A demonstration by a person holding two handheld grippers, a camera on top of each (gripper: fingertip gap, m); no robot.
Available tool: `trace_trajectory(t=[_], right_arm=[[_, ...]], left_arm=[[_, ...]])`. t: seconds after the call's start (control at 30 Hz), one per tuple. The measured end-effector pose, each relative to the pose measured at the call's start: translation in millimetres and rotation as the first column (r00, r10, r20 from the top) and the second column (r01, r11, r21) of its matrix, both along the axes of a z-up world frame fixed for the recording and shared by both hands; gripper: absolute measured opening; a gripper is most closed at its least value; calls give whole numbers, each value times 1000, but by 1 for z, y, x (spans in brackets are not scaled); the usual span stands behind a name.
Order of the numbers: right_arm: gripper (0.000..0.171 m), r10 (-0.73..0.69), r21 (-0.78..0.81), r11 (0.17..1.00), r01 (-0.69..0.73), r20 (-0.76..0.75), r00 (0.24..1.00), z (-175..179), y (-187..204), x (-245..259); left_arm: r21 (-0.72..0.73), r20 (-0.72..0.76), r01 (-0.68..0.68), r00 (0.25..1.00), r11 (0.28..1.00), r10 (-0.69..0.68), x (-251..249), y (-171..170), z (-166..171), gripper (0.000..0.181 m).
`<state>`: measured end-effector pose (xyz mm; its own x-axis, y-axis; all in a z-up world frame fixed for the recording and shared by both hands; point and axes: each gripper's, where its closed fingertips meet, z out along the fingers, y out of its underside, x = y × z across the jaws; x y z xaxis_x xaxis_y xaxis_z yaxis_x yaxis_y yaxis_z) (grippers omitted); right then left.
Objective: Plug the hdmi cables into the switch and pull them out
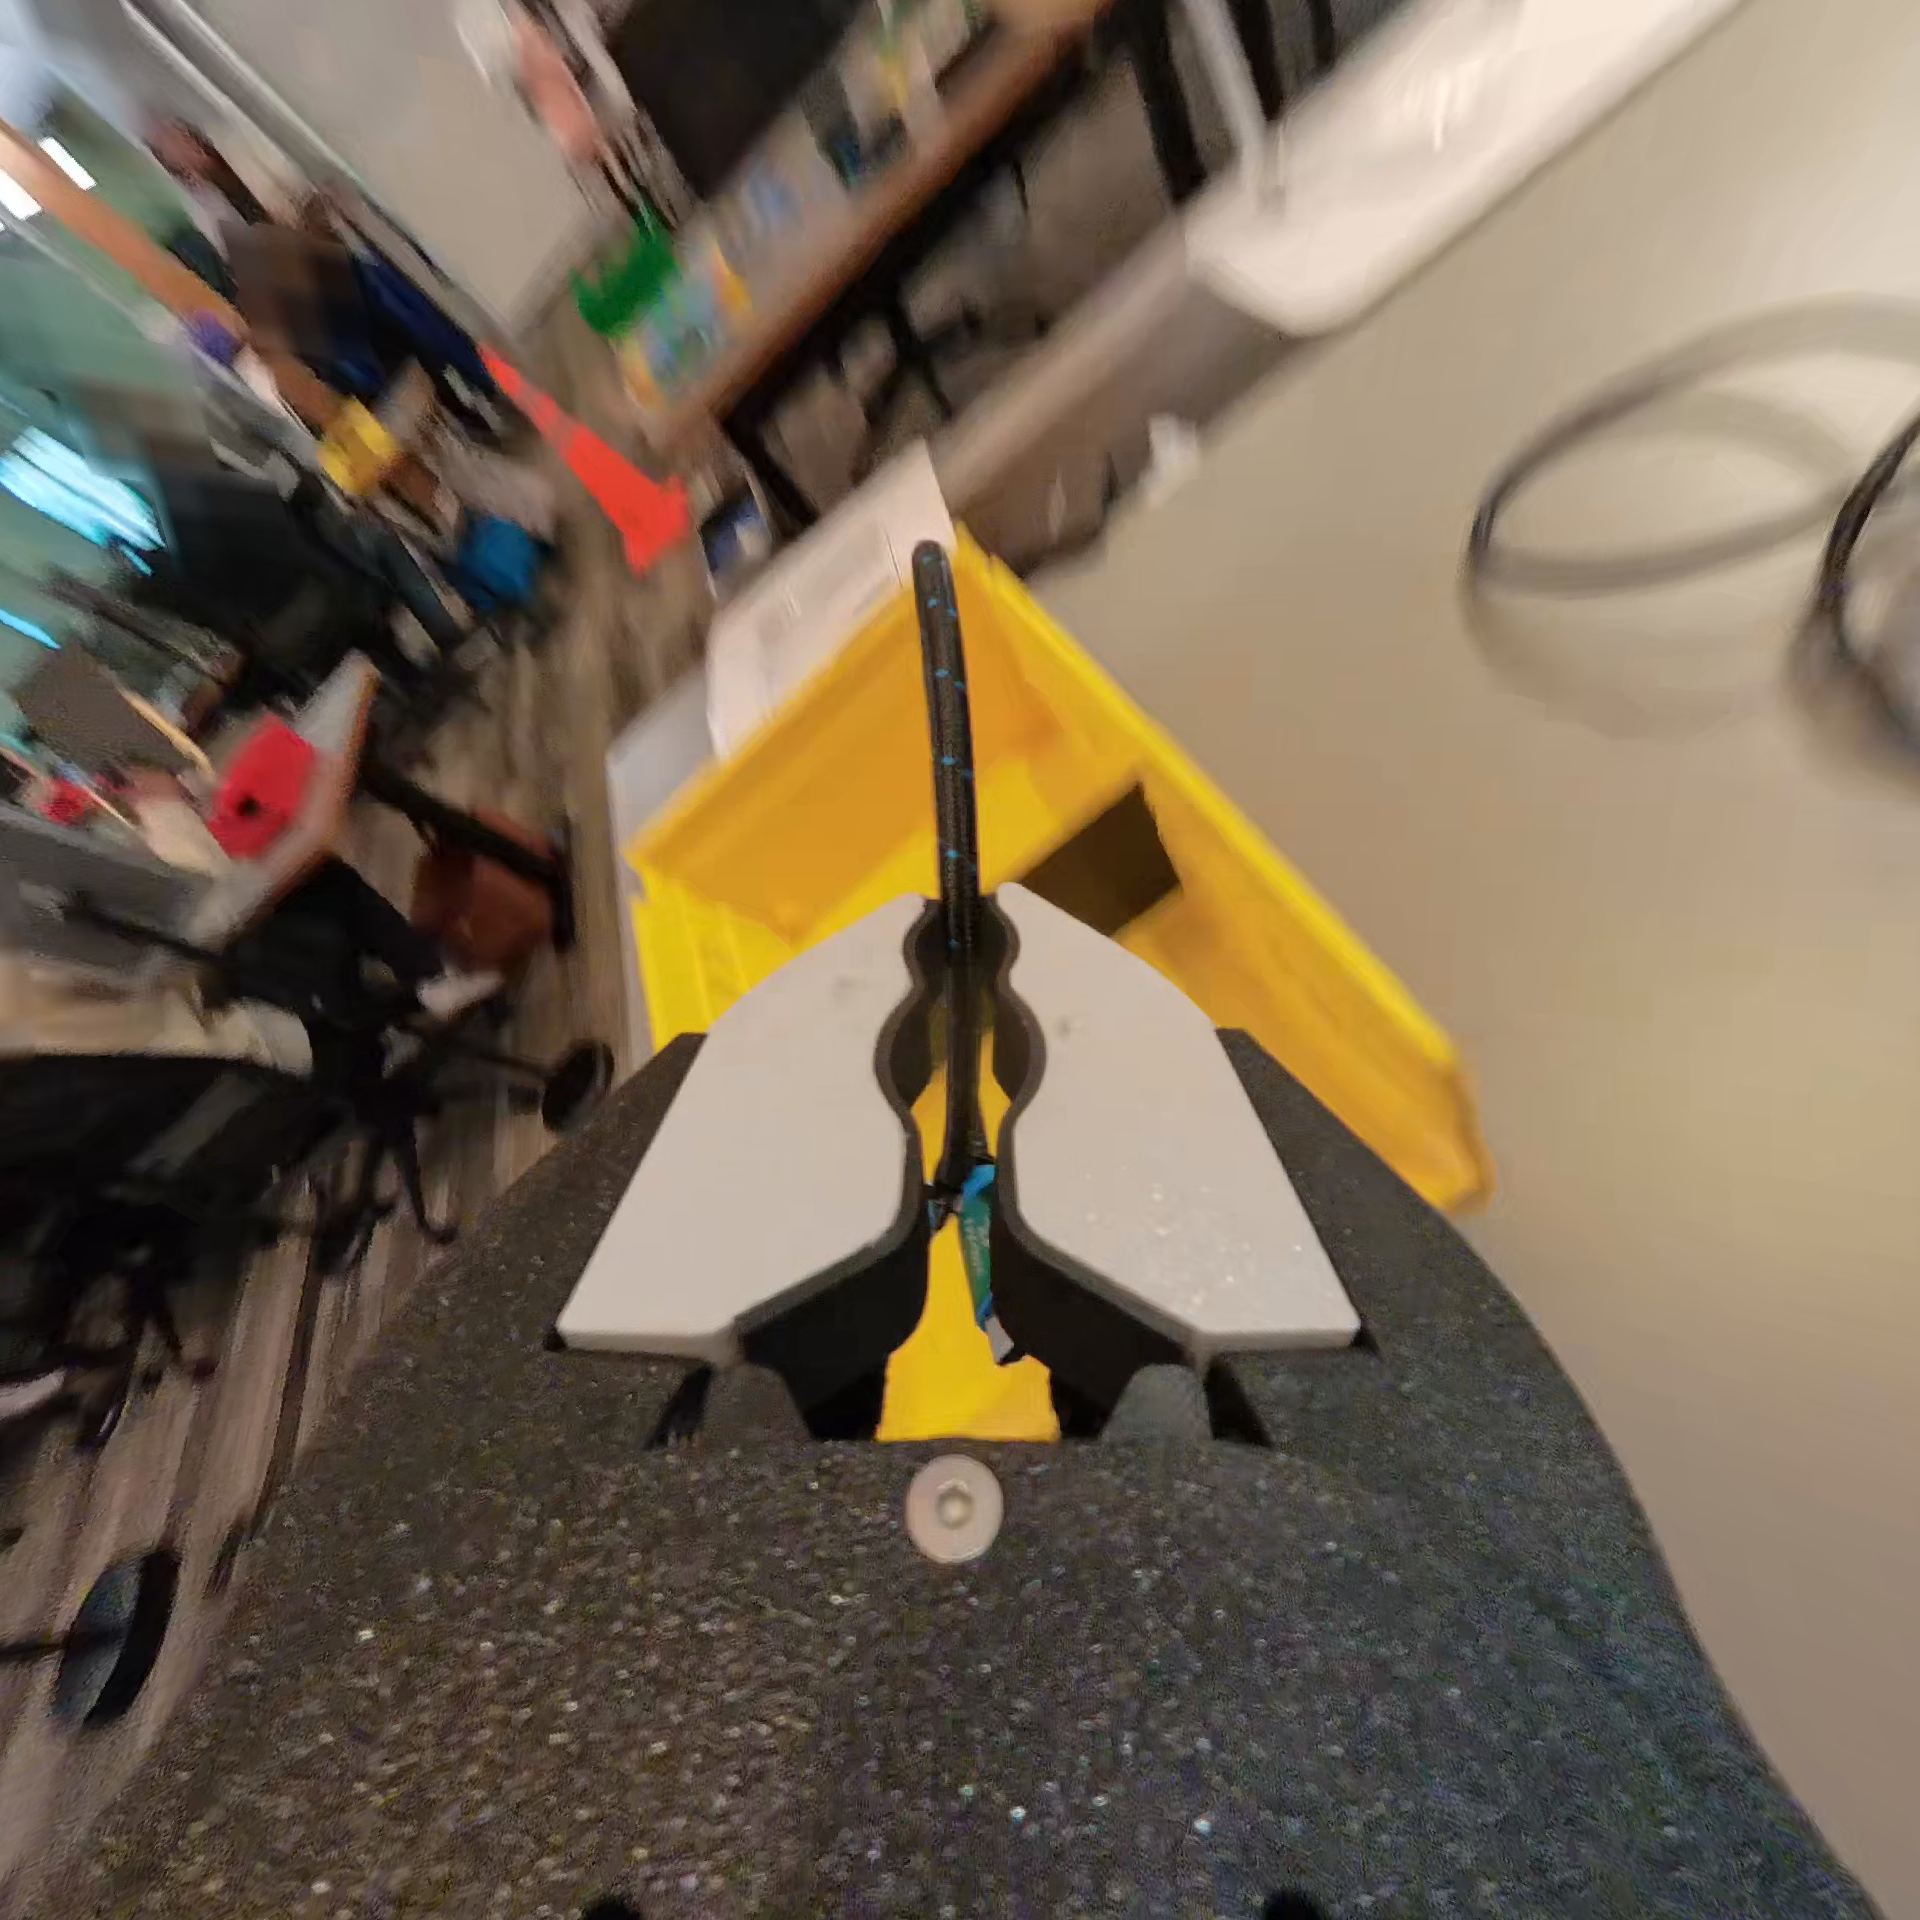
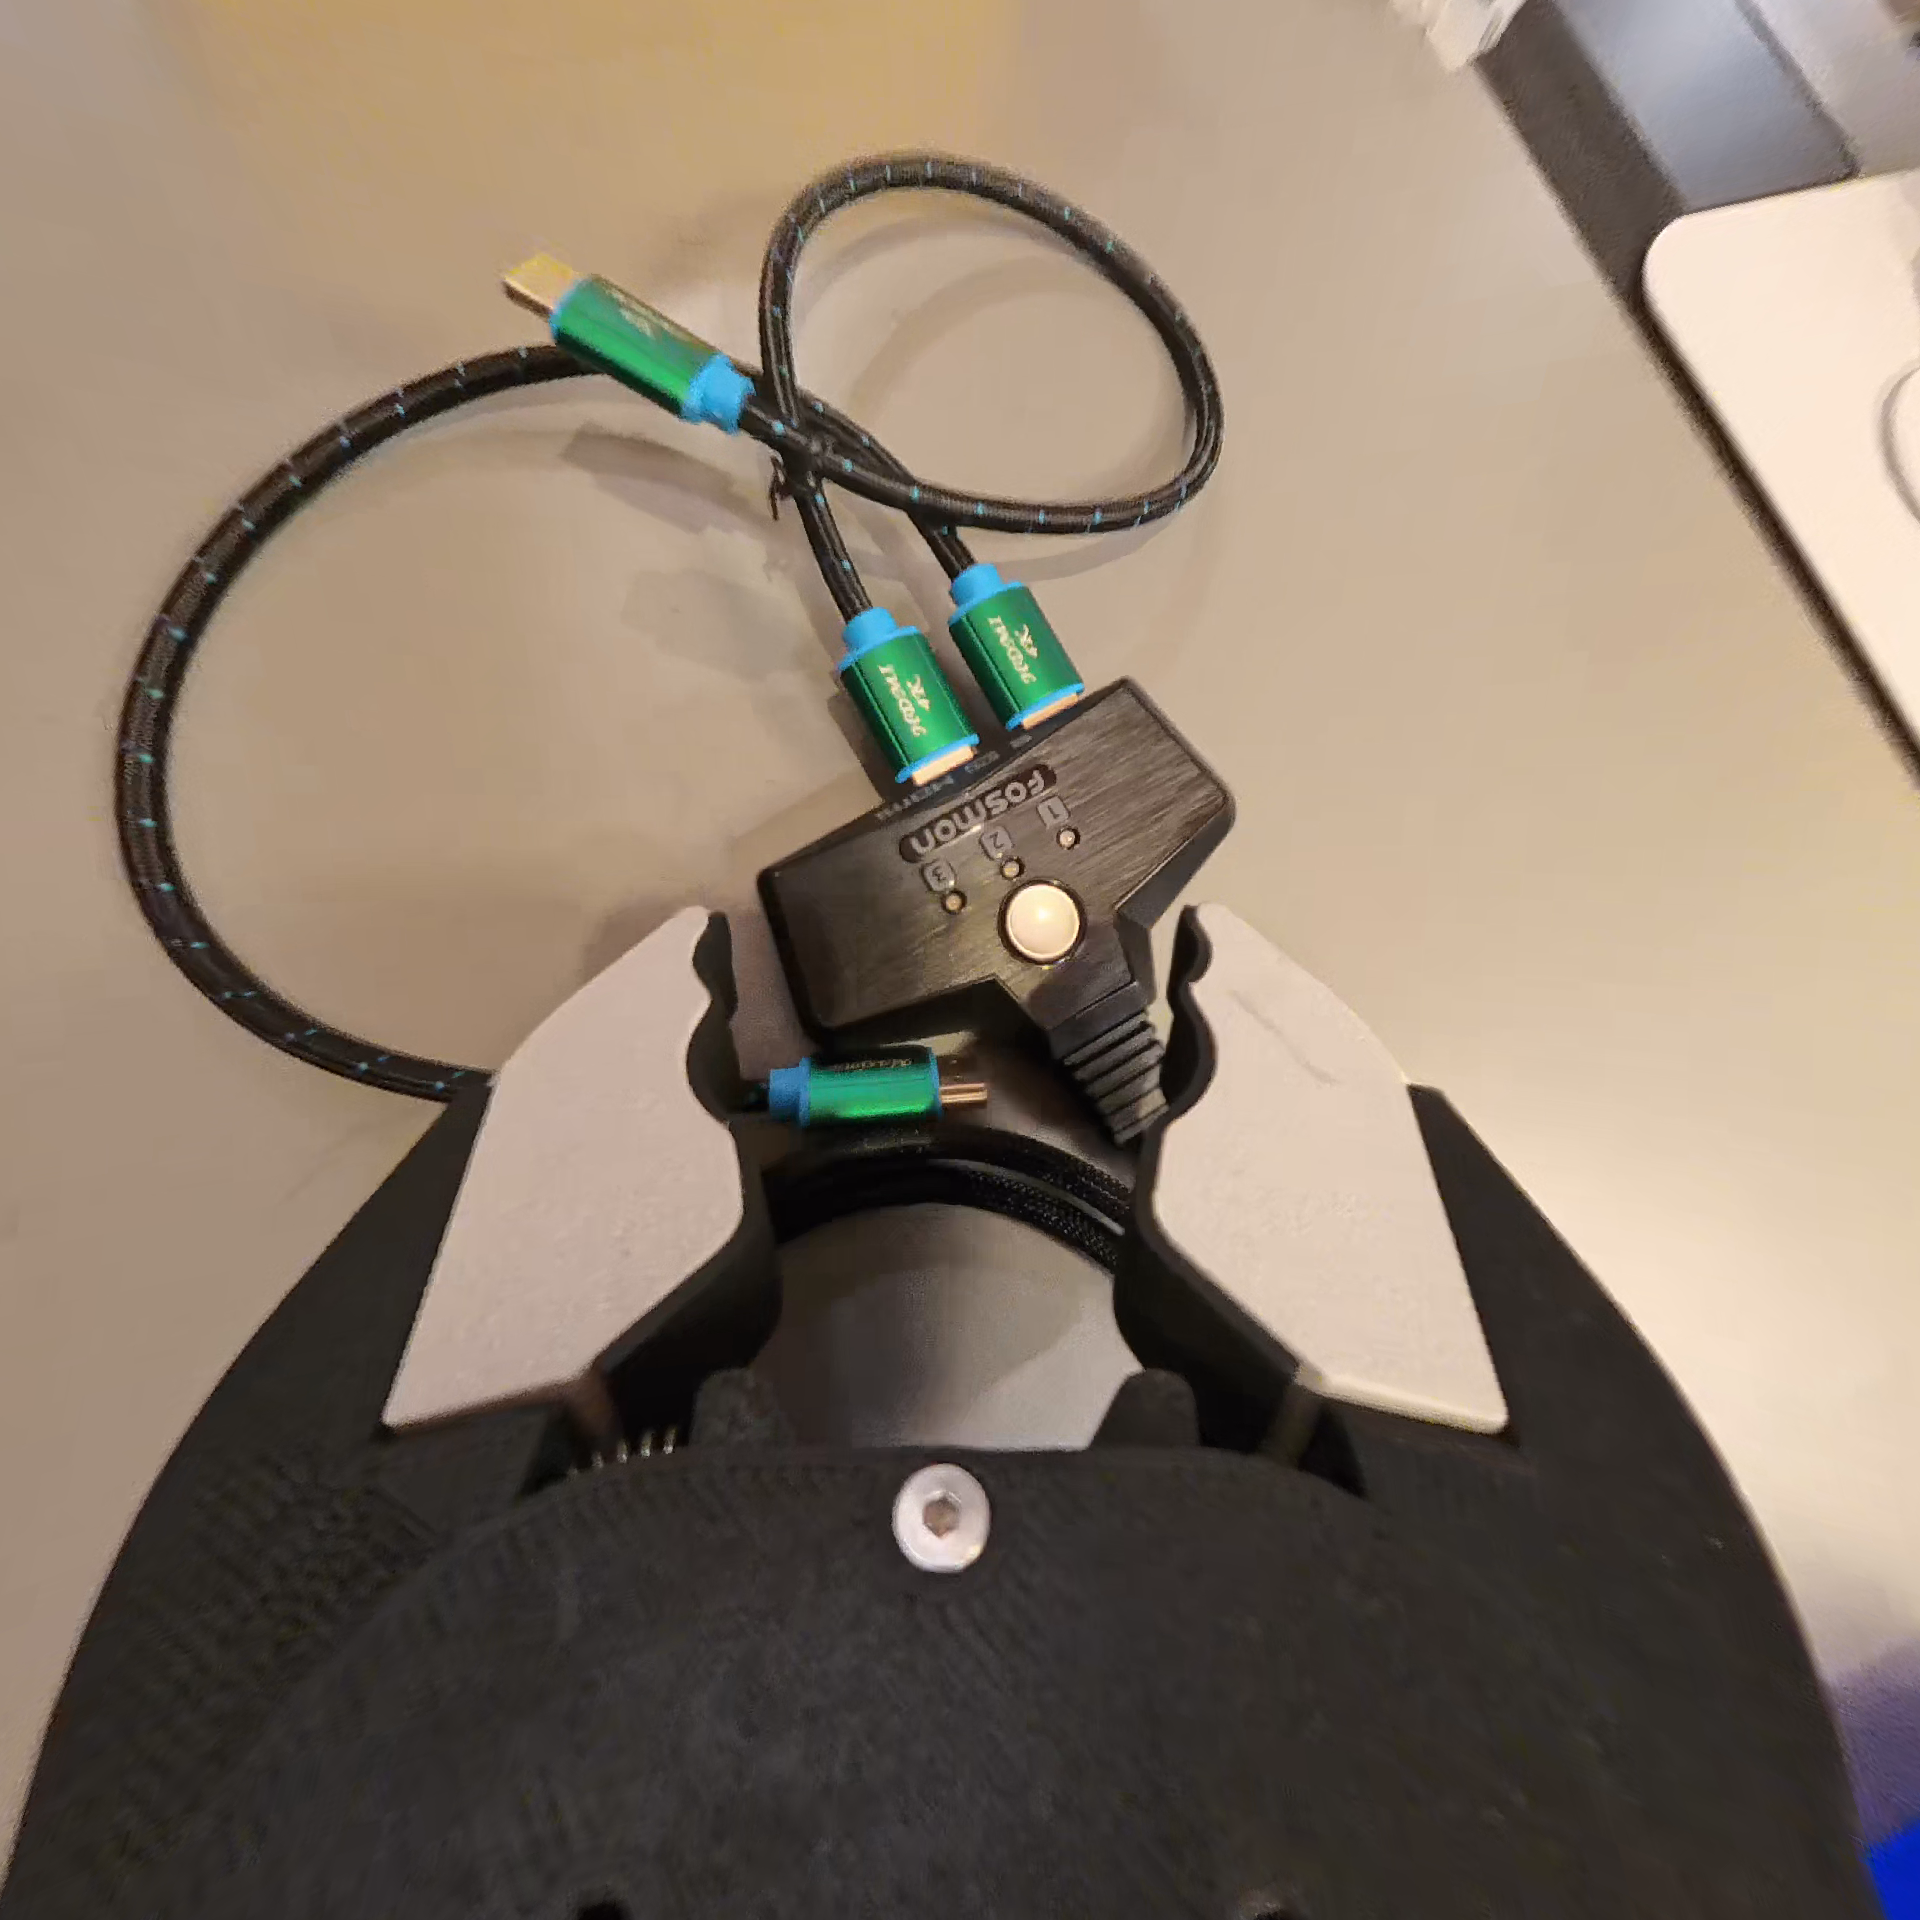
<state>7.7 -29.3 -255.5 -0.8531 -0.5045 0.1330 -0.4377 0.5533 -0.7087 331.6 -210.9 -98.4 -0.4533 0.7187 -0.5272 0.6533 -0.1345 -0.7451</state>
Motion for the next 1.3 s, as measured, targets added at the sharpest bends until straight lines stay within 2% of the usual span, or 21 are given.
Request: trace_trajectory(t=[0.03, 0.13, 0.23, 0.3, 0.4, 0.5, 0.7, 0.77, 0.83, 0.93, 1.0, 1.03, 1.1, 1.2, 1.3], right_arm=[[80, 6, -23, 1000, -6, 3, 1000, 5, 0, 1], [79, 32, -102, 994, -30, 24, 999, 24, -1, 8], [75, 81, -236, 969, -70, 35, 996, 48, -3, 20], [74, 138, -327, 938, -112, 56, 989, 64, 0, 33], [73, 240, -429, 887, -171, 111, 964, 83, 8, 53], [69, 309, -469, 862, -193, 185, 933, 89, 14, 64], [51, 247, -374, 913, -163, 187, 951, 63, 5, 57], [32, 227, -347, 926, -149, 197, 954, 56, 3, 56], [12, 204, -329, 935, -132, 195, 959, 50, 1, 54], [12, 173, -301, 949, -97, 237, 956, 46, -2, 50], [12, 166, -302, 950, -72, 296, 941, 49, -3, 48], [12, 168, -303, 951, -66, 326, 930, 52, -3, 48], [12, 173, -308, 949, -60, 354, 919, 54, -3, 47], [12, 179, -319, 946, -60, 356, 917, 53, -3, 48], [12, 180, -325, 944, -51, 380, 907, 54, -4, 50]], left_arm=[[-54, -80, 30, 996, 998, -34, -7, 9, 26, 7], [-132, -319, 165, 927, 977, -199, -40, 49, 88, 6], [-114, -561, 356, 748, 928, -356, -82, 88, 119, 6], [-43, -696, 502, 605, 864, -386, -115, 107, 117, 6], [75, -846, 704, 420, 706, -328, -167, 129, 93, 6], [184, -921, 799, 344, 572, -184, -212, 138, 64, 6], [280, -948, 852, 319, 443, -15, -261, 141, 26, 6], [291, -950, 861, 312, 417, 18, -266, 140, 19, 6], [304, -948, 861, 317, 407, 38, -269, 138, 11, 6], [337, -935, 830, 351, 445, 55, -267, 127, 0, 8], [338, -932, 800, 356, 496, 61, -260, 117, -3, 33], [338, -930, 794, 365, 505, 48, -257, 116, -5, 48], [347, -916, 785, 402, 514, 5, -253, 118, -13, 65], [374, -882, 760, 469, 532, -50, -250, 122, -31, 79], [431, -817, 724, 566, 538, -108, -250, 128, -52, 81]])
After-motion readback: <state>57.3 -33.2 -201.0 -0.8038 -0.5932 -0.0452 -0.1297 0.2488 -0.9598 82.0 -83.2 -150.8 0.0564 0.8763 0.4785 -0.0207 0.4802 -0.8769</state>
